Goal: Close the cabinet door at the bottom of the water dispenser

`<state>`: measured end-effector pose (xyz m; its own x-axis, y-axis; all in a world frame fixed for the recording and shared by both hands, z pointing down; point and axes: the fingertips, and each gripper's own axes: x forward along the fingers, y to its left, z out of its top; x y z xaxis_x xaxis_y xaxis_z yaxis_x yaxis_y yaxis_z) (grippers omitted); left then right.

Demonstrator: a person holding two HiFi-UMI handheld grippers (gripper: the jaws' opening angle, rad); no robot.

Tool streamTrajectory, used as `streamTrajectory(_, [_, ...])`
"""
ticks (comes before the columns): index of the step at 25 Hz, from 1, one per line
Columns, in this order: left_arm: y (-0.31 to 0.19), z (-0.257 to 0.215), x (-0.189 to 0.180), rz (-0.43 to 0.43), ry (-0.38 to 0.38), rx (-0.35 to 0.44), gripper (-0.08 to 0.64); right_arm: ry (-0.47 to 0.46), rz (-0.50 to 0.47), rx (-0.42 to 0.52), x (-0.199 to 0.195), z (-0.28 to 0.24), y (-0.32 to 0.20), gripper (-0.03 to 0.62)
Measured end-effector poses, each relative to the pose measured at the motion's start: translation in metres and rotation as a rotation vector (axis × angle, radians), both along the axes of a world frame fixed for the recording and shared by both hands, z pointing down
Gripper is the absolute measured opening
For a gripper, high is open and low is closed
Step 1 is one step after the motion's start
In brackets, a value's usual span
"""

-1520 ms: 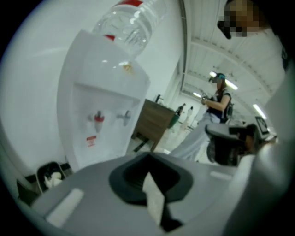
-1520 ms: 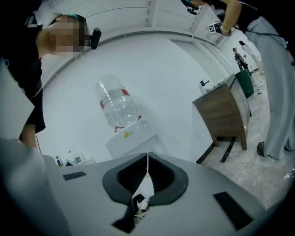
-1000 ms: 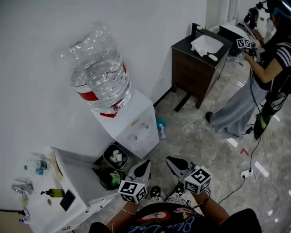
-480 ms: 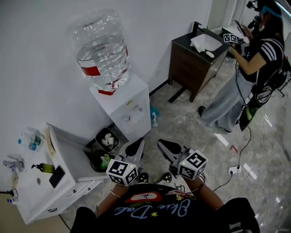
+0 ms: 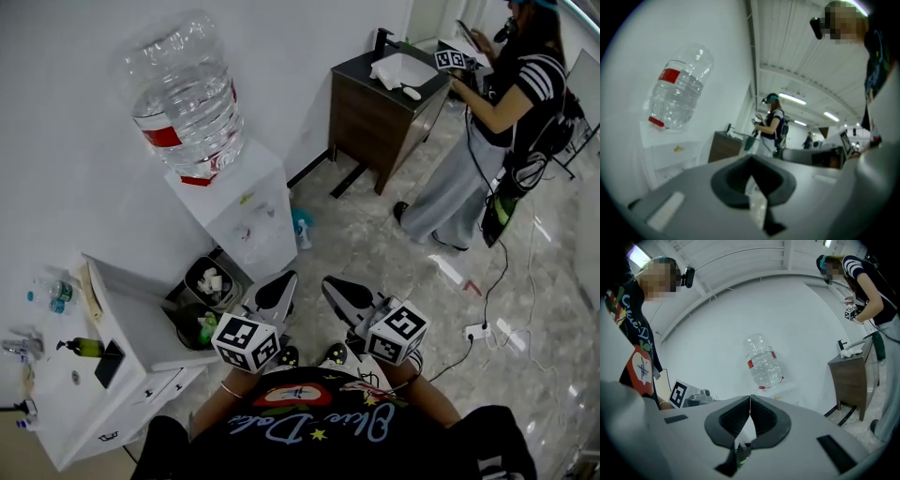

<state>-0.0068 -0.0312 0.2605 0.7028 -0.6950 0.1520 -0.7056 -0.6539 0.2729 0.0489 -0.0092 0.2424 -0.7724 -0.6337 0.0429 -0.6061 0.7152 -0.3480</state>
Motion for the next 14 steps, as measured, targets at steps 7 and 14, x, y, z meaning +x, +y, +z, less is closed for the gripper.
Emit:
streamTrajectory(7, [0.002, 0.003, 0.007, 0.024, 0.011, -0.025, -0.003, -0.014, 0.033, -0.009, 0.018, -0.003, -0.001, 0.015])
streamTrajectory(14, [-0.004, -0.005, 0.041, 0.135, -0.116, 0.119, -0.003, -0.021, 0.044, 0.035, 0.037, -0.009, -0.014, 0.015])
